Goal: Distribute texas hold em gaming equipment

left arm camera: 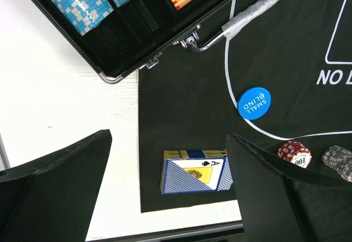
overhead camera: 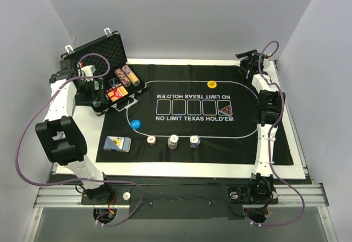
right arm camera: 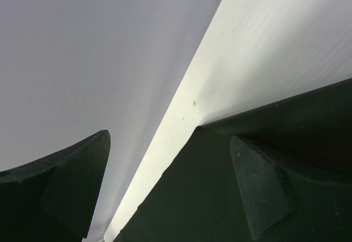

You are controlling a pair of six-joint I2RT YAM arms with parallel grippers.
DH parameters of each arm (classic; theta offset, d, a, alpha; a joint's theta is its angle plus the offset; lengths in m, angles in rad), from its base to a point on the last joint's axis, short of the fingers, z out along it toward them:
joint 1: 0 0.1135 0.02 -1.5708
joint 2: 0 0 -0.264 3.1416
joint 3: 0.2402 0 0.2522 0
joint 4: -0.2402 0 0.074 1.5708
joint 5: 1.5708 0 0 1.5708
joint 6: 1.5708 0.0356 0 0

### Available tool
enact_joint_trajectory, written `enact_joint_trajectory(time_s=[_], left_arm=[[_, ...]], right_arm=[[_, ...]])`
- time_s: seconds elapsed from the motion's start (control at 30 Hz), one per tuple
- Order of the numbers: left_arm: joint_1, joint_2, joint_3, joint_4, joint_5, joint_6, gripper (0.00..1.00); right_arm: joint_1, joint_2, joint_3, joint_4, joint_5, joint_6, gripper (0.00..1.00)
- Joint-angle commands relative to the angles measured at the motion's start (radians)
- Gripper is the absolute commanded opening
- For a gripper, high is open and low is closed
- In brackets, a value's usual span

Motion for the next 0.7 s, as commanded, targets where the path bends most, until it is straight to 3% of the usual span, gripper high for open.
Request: enact_joint_trajectory(time_s=[0.0,0.33,0.67], left_arm=[[0.004,0.005,0.030,-0.008,0.005,0.026,0.97],[0.003,0.025,0.021,0.000,0.010,0.024,0.97],[0.004,0.050,0.011,0.012,0.025,0.012,0.97]], right_arm=[[-0.048,0.004,0.013,0.032,0.052,-0.018,0.86],[-0.152,0.022,0.090,0.022,0.084,-0.067,0.86],[-0.151,-0.014,0.127,0.021,0.049,-0.095,0.88]])
